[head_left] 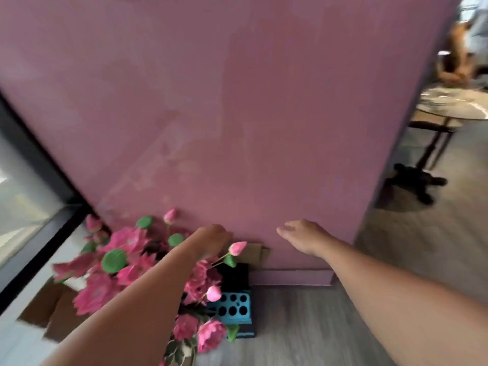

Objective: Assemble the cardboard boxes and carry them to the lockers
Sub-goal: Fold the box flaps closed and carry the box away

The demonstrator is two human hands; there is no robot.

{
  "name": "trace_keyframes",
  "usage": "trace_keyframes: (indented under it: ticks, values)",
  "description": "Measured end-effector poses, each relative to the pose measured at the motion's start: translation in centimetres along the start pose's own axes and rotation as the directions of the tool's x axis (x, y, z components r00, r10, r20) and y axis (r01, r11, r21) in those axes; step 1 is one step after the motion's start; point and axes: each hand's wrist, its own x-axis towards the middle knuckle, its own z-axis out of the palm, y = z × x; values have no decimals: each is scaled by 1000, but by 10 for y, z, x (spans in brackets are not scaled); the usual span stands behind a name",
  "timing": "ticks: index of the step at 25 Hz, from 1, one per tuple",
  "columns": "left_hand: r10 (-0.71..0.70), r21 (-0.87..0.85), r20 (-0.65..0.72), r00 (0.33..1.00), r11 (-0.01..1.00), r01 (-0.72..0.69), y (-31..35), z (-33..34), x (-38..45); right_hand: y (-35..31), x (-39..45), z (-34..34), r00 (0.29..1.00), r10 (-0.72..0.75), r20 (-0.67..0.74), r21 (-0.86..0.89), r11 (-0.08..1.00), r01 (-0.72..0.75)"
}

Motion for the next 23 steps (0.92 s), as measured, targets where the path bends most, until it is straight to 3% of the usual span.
trace_keyframes:
  ticks: [5, 11, 18, 23]
  values:
    - [153, 15, 98, 983, 988, -155, 97, 1, 65, 64, -4, -47, 968, 199, -155, 80, 979, -188]
    - [418, 149, 307, 855, 866, -477, 193, 28, 134, 131, -14, -87, 888, 381, -255, 212, 919, -334]
    - [537, 86, 513, 669, 743, -663, 338, 93, 173, 240, -31, -137, 715, 631, -302, 394, 766, -509]
    - [614, -1, 498, 613, 707, -708, 476, 139, 218, 341, -22, -207, 598, 713, -367, 507, 692, -513]
